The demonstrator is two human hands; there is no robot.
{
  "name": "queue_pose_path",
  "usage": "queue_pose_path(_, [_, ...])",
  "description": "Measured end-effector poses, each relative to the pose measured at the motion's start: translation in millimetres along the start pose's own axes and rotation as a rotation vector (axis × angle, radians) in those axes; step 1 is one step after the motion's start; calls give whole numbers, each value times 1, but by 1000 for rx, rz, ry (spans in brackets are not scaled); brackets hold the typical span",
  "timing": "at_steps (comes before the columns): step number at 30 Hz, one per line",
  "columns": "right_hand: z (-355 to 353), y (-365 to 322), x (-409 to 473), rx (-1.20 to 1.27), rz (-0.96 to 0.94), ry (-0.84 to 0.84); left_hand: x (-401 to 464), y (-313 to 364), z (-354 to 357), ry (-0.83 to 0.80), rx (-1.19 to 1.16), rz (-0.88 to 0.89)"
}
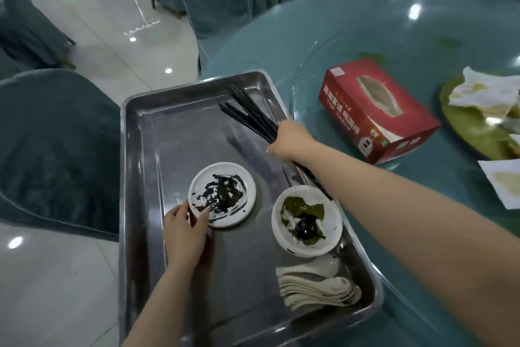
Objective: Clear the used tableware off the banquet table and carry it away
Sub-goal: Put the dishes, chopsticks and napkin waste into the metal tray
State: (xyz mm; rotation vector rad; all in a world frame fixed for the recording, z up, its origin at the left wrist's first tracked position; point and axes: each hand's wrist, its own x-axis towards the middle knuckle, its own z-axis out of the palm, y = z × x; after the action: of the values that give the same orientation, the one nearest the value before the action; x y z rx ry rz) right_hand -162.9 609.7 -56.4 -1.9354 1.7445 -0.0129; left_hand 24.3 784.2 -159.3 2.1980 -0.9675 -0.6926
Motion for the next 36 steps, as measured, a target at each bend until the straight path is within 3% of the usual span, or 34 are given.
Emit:
queue_pose_path(6, [25, -15, 33, 10, 73, -99, 13, -5, -7, -98, -78, -36])
queue_pose_path(11, [32, -6, 44, -9, 95, -6, 17, -6, -11, -159, -158, -66])
queue_pose_path(14, [34, -3, 43, 43, 73, 66, 21, -7, -12, -204, -49, -51])
queue_pose_path(20, [42, -2, 34, 45, -36, 55, 20, -5, -16, -269, -37, -40])
queue_pose_path(25, [31, 1, 7, 86, -125, 88, 10, 1, -30, -372, -202, -50])
queue_pose_path(28, [19, 9, -20, 150, -163, 86, -6, 15, -40, -316, -282, -58])
queue_pose_path(31, [7, 25, -55, 229, -175, 63, -26, 40, -48, -248, -366, 20])
queue_pose_path(36, [-14, 54, -115, 309, -196, 83, -70, 90, -48, -331, -472, 166])
